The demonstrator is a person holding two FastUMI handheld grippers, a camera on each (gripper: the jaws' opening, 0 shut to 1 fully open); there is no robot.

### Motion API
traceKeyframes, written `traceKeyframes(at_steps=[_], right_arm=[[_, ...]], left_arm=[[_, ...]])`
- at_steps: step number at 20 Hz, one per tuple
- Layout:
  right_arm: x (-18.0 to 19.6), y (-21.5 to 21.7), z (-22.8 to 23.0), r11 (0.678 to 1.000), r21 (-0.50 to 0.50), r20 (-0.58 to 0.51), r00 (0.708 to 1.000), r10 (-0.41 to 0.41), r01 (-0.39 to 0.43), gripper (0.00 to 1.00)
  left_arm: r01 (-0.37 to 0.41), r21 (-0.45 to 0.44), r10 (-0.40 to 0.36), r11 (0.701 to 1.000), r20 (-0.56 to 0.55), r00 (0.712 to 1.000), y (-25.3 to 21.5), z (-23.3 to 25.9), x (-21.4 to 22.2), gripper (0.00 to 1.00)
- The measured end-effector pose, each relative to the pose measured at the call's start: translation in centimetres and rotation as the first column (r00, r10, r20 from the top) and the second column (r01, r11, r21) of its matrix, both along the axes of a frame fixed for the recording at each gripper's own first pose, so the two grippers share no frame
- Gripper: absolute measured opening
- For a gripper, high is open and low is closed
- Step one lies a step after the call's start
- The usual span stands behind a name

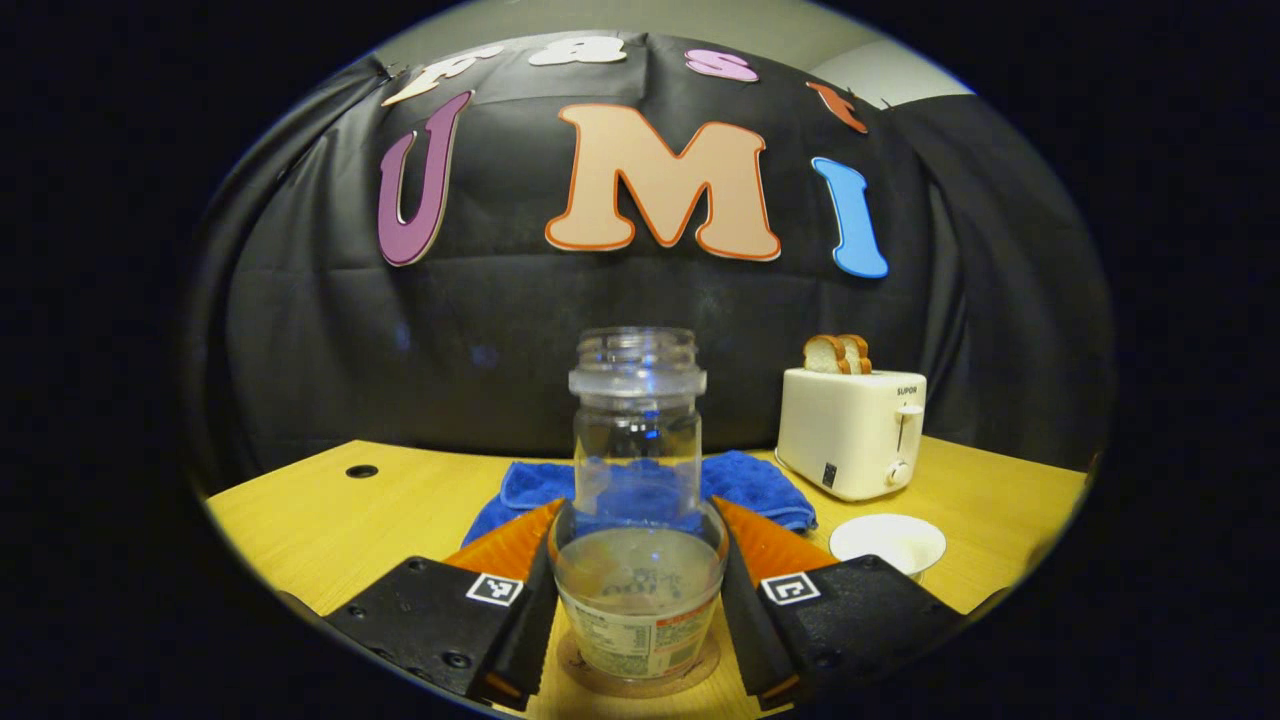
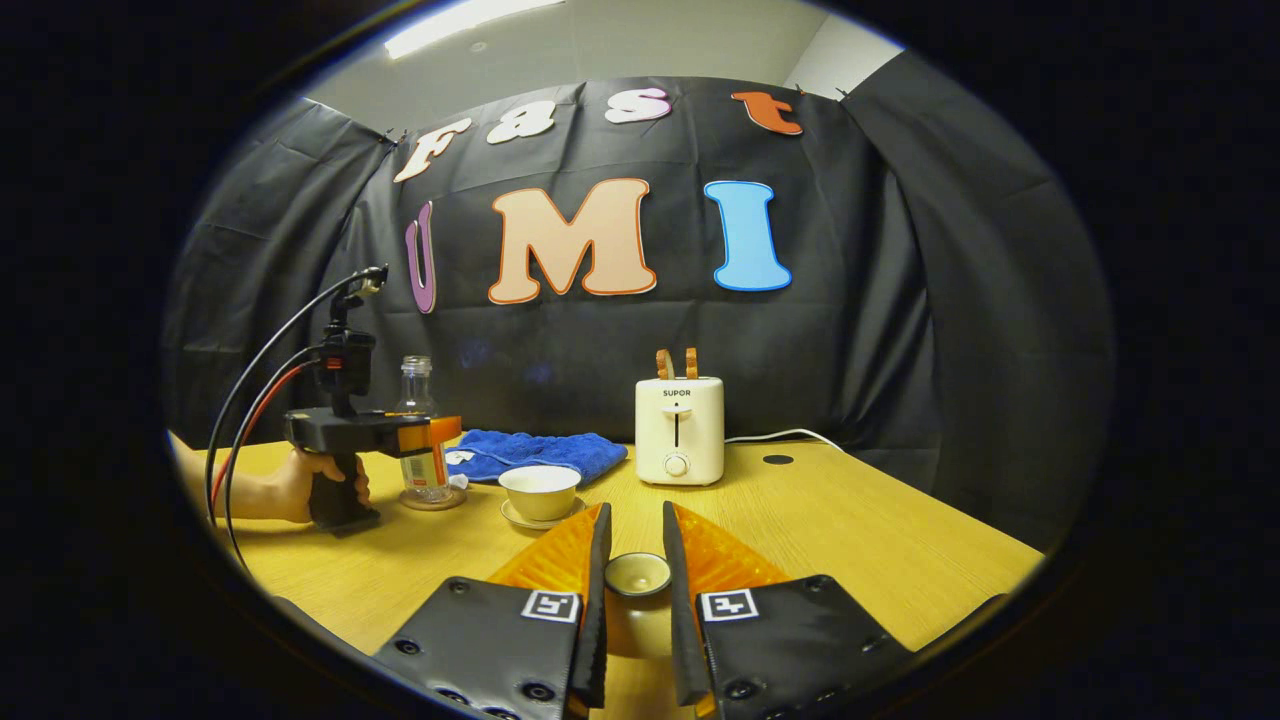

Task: Open the teacup lid with one hand, grasp the water bottle and pour water into the teacup with the other hand; after pouring, place the water bottle on the coaster and then close the teacup lid.

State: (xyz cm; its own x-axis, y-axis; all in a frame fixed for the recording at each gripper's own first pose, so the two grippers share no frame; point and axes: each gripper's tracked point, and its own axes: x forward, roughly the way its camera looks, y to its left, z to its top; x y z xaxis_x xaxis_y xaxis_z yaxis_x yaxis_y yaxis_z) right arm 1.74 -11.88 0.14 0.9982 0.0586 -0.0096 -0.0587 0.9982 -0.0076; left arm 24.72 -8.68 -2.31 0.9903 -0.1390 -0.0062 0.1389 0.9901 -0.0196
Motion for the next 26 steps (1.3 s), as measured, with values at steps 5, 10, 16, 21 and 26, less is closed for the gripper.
traceKeyframes(at_steps=[5, 10, 16, 21, 26], right_arm=[[-0.1, 0.0, 0.0, 1.000, 0.000, 0.000, 1.000, 0.000, 0.000, 0.30], [0.0, 0.0, 0.0, 1.000, 0.000, 0.000, 1.000, 0.001, -0.001, 0.30], [0.0, -0.1, -0.1, 1.000, 0.000, 0.000, 1.000, 0.001, -0.001, 0.29], [-0.1, 0.0, -0.1, 1.000, -0.001, 0.000, 1.000, 0.001, -0.001, 0.29], [-0.2, -0.1, 0.0, 1.000, -0.001, 0.001, 1.000, 0.000, 0.000, 0.30]], left_arm=[[-0.001, 0.009, 0.001, 1.000, 0.039, 0.999, 0.1, 0.1, 0.5, 0.71], [0.008, 0.015, -0.009, 1.000, 0.010, 1.000, 0.0, -0.5, 0.2, 0.72], [0.002, 0.007, -0.002, 1.000, 0.014, 1.000, 0.1, -0.3, 0.1, 0.94], [-0.027, 0.006, 0.027, 1.000, 0.009, 1.000, 0.8, -0.4, -0.3, 0.94], [-0.008, 0.007, 0.008, 1.000, 0.012, 1.000, 0.5, -0.3, -0.9, 0.94]])
